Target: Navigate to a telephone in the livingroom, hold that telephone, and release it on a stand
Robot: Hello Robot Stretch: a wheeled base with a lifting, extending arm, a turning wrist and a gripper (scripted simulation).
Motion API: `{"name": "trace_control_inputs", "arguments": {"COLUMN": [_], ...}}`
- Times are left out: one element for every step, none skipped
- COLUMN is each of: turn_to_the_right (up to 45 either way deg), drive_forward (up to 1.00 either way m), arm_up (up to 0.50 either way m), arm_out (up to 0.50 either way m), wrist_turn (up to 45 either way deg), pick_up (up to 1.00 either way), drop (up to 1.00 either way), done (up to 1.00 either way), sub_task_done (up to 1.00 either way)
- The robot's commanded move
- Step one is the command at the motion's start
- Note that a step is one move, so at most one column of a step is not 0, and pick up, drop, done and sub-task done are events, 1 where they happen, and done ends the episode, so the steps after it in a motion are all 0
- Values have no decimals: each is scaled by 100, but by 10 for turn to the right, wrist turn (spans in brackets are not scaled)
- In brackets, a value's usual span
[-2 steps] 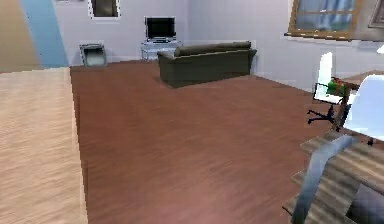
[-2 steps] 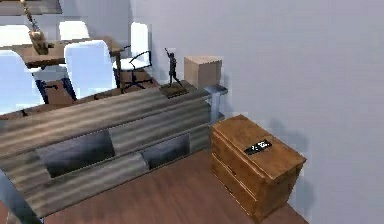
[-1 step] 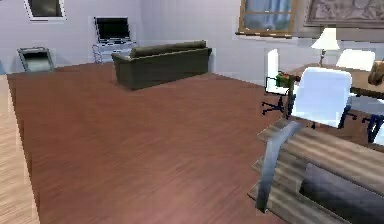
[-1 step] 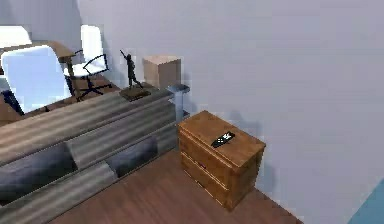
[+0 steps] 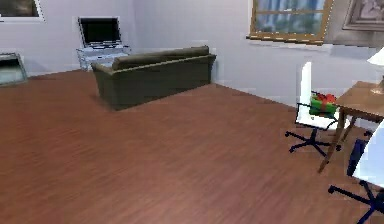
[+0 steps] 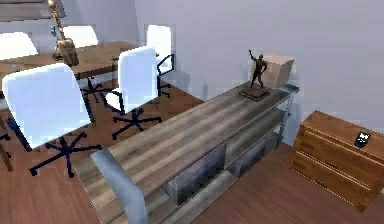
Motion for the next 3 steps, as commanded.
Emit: {"name": "trace_control_inputs", "arguments": {"turn_to_the_right": [60,0,450], "drive_forward": [0,35,0], "arm_up": [0,0,0], "arm_out": [0,0,0], "wrist_turn": [0,0,0], "pick_up": [0,0,0], "drop": [0,0,0], "done": [0,0,0], "sub_task_done": [0,0,0]}}
